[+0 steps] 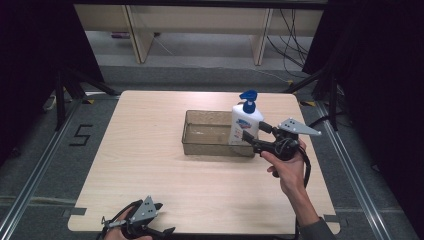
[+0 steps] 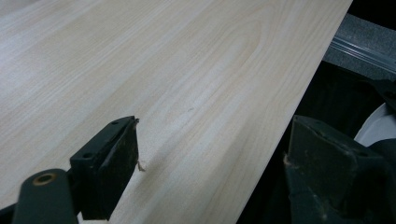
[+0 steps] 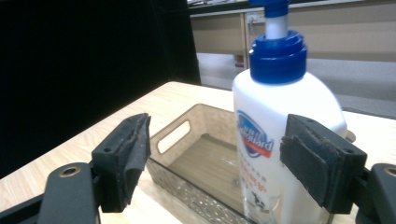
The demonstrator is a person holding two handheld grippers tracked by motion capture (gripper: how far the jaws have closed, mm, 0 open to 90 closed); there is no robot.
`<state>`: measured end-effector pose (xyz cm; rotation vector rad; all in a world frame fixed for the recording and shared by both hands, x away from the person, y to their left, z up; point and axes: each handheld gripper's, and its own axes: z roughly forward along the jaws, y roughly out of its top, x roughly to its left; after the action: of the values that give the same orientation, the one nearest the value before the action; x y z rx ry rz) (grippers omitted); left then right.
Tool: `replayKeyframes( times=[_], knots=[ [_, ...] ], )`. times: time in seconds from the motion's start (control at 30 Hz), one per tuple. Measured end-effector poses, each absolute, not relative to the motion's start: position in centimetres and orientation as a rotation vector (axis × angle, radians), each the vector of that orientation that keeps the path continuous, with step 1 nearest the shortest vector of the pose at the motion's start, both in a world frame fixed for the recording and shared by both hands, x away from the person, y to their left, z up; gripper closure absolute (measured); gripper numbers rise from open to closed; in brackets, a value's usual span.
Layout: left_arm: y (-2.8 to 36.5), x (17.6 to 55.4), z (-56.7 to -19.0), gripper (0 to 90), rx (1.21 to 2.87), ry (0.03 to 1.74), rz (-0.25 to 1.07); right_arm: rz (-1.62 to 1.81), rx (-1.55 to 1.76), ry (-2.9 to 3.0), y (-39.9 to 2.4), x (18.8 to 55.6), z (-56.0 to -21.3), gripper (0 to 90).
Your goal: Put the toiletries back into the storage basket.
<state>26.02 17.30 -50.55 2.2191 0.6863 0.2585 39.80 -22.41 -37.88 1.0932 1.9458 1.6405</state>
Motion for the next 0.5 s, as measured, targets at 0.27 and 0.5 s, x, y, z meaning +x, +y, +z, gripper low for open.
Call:
replayKeyframes(
  times=[0.27, 0.5],
  knots=[
    [17.33, 26.04, -50.57, 16.0, 2.216, 0.689, 0.258, 1.641, 1.078, 1.967, -21.88, 39.4, -38.16, 24.1],
    [17.26, 25.99, -50.63, 16.0, 2.197, 0.702, 0.254, 1.635, 1.078, 1.977, -21.87, 39.15, -38.73, 23.9]
  ],
)
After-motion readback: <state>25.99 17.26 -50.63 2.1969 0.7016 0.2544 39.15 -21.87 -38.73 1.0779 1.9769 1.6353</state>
